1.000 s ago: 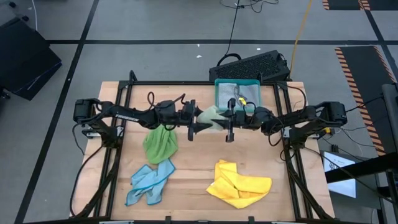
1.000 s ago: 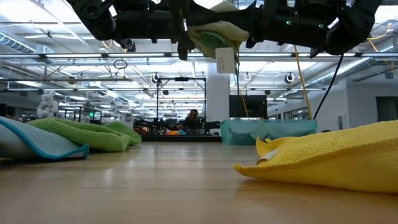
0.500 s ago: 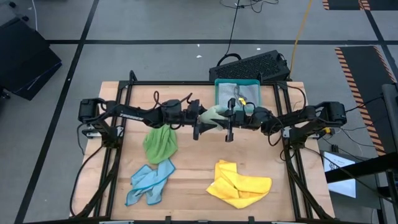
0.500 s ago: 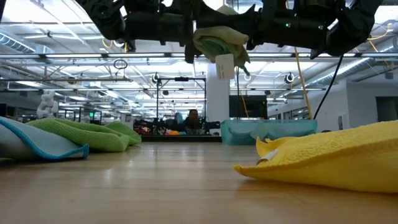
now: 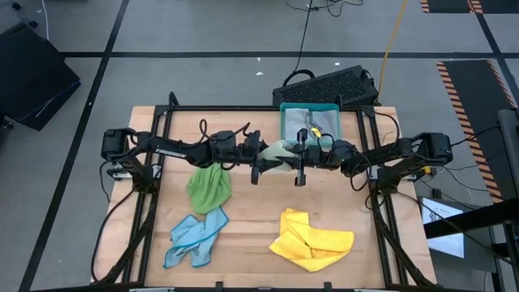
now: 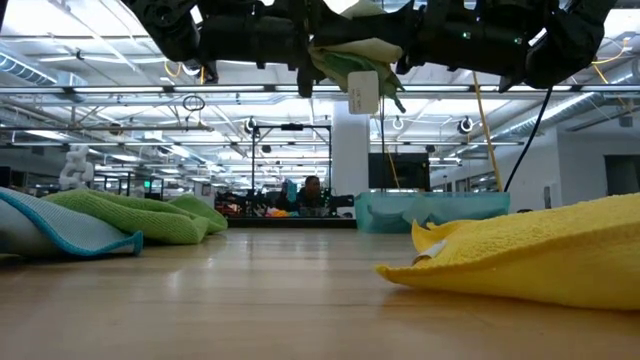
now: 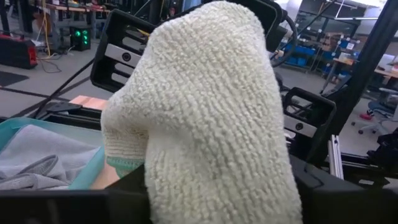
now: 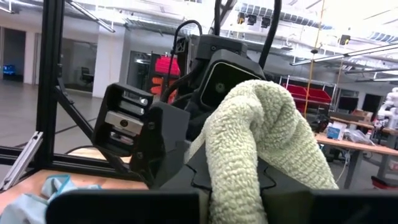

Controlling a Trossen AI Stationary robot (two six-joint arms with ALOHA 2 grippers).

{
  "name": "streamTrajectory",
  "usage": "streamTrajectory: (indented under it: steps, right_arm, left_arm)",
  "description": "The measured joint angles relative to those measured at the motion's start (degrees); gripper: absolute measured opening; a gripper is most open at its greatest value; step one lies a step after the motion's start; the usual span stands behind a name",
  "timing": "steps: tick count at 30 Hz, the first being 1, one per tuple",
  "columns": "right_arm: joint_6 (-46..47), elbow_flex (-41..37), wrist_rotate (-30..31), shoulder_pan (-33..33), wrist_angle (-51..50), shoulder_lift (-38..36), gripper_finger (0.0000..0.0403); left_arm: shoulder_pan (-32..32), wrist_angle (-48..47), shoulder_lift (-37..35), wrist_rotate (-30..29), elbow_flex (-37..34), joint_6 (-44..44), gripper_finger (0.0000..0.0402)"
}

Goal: Fold microfiber towels
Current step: Fold the light green microfiber cloth

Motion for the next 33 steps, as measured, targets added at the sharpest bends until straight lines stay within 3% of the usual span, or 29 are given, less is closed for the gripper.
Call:
streamTrajectory:
  steps: [3, 10, 23, 27, 33]
  right_arm:
    - [0.0, 0.0, 0.2, 0.0, 0.2, 0.0, 0.0022]
    - [2.9, 0.0, 0.7, 0.0, -1.4, -0.9, 0.0077]
    - [18.0, 1.6, 4.7, -0.5, -51.2, -24.2, 0.0260]
    - [16.1, 6.9, 3.7, -0.5, -58.5, -24.0, 0.0300]
    - [11.5, 15.6, -3.0, -0.5, -61.9, -15.3, 0.0326]
  left_arm:
    - [0.0, 0.1, 0.0, -0.5, 0.0, 0.8, 0.0185]
    - [0.5, -0.9, 0.0, -1.2, 0.0, 1.6, 0.0057]
    - [3.0, -17.9, -2.5, 5.1, 0.0, 13.3, 0.0058]
    - [2.6, -22.9, -2.5, 5.2, 0.0, 17.3, 0.0064]
    - [1.6, -25.4, -2.5, 5.0, 0.0, 18.5, 0.0061]
